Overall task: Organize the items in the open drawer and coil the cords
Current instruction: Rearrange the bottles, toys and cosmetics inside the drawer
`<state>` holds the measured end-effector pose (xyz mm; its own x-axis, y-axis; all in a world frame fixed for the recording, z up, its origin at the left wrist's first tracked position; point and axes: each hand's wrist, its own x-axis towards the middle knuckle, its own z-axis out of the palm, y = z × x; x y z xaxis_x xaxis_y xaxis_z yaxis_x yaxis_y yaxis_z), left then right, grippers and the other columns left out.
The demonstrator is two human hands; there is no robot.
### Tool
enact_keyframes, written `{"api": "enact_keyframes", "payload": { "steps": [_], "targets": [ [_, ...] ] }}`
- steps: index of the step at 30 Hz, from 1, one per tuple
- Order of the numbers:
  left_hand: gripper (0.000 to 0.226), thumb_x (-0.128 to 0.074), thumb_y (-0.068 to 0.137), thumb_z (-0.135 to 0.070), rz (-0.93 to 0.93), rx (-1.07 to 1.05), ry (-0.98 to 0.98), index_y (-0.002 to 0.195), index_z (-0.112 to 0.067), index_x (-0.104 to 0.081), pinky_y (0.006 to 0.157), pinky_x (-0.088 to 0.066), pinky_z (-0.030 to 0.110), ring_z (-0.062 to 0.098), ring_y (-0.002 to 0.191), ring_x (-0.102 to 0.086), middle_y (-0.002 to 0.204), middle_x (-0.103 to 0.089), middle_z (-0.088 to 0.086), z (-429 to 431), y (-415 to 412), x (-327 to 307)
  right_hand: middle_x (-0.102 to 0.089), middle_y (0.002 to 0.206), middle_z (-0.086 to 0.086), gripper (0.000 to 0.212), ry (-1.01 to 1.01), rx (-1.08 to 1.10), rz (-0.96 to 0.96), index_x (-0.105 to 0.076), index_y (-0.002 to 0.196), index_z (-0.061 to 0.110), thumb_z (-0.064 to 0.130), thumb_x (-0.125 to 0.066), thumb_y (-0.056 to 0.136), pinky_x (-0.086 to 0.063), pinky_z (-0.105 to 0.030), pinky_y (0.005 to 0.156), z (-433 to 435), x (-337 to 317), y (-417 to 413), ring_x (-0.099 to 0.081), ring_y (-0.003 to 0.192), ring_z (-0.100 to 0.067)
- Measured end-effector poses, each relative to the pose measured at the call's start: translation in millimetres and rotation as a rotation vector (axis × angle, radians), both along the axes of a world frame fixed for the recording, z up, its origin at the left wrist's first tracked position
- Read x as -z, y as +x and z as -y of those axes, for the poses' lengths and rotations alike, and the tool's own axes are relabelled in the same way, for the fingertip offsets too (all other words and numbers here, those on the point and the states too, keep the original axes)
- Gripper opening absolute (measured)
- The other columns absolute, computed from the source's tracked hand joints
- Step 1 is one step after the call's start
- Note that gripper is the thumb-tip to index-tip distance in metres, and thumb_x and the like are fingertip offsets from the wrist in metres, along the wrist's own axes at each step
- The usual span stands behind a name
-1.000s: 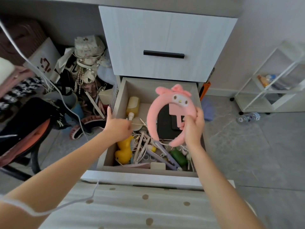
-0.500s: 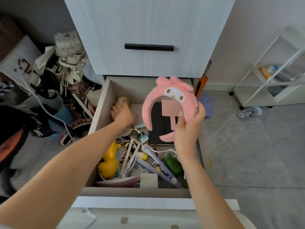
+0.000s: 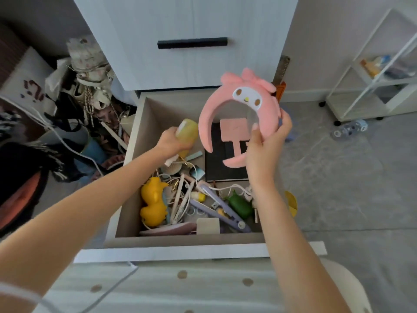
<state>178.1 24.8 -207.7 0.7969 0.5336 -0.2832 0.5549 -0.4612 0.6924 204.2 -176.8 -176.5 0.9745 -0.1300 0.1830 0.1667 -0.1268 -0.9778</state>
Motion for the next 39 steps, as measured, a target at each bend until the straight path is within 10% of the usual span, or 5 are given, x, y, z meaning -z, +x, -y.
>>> {"api": "enact_keyframes", "payload": {
  "steps": [10, 15, 21, 27, 39],
  "targets": [
    [0.064, -0.078, 0.073, -0.022, -0.217, 0.708, -0.090, 0.129, -0.011, -0.049, 0.081, -0.042, 0.023, 0.015, 0.100, -0.051, 0.114, -0.054, 0.001, 94.0, -38.8, 8.3, -0.057, 0.116, -0.008, 0.045, 0.134, 0.096, 0.025, -0.039, 0.125, 0.014, 0.010, -0.056, 0.083, -0.055, -0.049, 0.077, 15.9, -11.1, -12.3, -0.062, 0.099, -0.025],
    [0.046, -0.057, 0.090, -0.038, -0.069, 0.399, -0.101, 0.128, -0.011, -0.051, 0.093, -0.047, 0.033, 0.020, 0.108, -0.057, 0.126, -0.058, 0.008, 53.2, -32.2, 11.1, -0.056, 0.108, 0.002, 0.034, 0.160, 0.119, 0.091, -0.043, 0.120, 0.005, 0.008, -0.055, 0.089, -0.055, -0.046, 0.075, 10.6, -15.6, -17.9, -0.060, 0.095, -0.010],
    [0.093, -0.048, 0.077, -0.073, -0.361, 0.282, 0.141, 0.146, -0.014, -0.027, 0.109, -0.031, 0.049, 0.035, 0.136, -0.030, 0.151, -0.024, 0.015, 19.6, -17.0, 30.0, -0.054, 0.114, -0.011, 0.037, 0.078, 0.076, 0.136, -0.049, 0.125, 0.003, 0.011, -0.058, 0.090, -0.043, -0.012, 0.083, 8.1, -18.2, -15.2, -0.054, 0.103, -0.012],
    [0.113, -0.040, 0.057, -0.090, -0.552, 0.499, 0.162, 0.148, -0.025, -0.021, 0.113, -0.009, 0.054, 0.036, 0.142, -0.002, 0.156, -0.014, 0.009, 14.8, -18.7, 36.5, -0.055, 0.120, -0.009, 0.039, 0.137, 0.133, 0.072, -0.048, 0.128, 0.008, 0.016, -0.056, 0.090, -0.049, -0.039, 0.093, 8.9, -12.2, -9.1, -0.055, 0.110, -0.018],
    [0.102, -0.036, 0.066, -0.089, -0.586, 0.630, 0.322, 0.141, -0.020, -0.032, 0.101, -0.039, 0.044, 0.032, 0.127, -0.043, 0.143, -0.043, 0.008, 34.0, -36.2, 11.0, -0.060, 0.117, -0.005, 0.039, 0.053, 0.033, 0.038, -0.052, 0.126, 0.011, 0.011, -0.060, 0.088, -0.051, -0.025, 0.088, 10.1, -5.6, -6.6, -0.059, 0.106, -0.014]
  ]
}}
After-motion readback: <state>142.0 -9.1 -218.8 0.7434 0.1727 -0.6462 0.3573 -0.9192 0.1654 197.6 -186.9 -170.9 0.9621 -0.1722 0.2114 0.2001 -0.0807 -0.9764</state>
